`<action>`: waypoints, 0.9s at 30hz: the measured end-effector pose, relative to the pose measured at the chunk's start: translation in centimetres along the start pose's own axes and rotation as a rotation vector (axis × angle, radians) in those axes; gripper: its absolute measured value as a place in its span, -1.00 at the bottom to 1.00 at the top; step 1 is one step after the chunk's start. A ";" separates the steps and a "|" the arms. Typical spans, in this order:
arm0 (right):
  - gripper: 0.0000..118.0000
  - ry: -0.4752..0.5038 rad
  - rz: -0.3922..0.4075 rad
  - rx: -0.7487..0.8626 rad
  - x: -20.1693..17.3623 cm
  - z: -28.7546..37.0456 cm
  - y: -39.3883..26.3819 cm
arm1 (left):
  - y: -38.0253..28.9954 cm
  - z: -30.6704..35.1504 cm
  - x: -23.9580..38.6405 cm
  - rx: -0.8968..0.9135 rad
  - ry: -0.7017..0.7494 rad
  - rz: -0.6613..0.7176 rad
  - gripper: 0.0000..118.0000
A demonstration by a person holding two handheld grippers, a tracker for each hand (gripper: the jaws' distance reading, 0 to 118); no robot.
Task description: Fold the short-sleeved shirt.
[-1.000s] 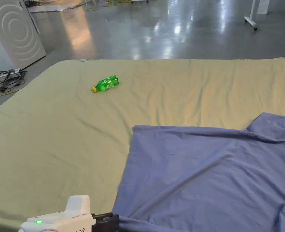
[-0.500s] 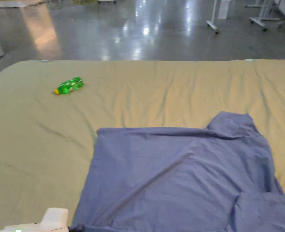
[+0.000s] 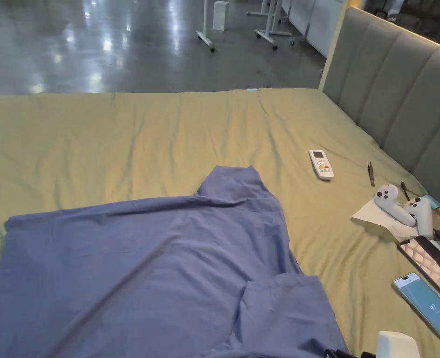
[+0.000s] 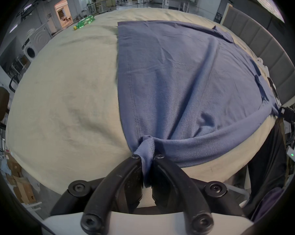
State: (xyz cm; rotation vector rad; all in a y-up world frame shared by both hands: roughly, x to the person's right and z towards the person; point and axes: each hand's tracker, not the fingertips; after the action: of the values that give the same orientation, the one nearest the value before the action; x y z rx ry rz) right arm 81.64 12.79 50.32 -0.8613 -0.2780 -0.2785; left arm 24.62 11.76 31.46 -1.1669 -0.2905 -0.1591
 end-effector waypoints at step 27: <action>-0.93 0.093 0.161 0.166 -4.7 -4.0 17.6 | 12.5 3.9 -3.1 0.325 -0.059 -0.017 -0.87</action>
State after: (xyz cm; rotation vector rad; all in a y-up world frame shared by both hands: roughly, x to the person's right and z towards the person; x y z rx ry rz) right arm 83.94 21.26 33.82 -0.7000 -0.1419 -0.1423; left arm 24.51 20.14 20.95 -0.8484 -0.3635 -0.0881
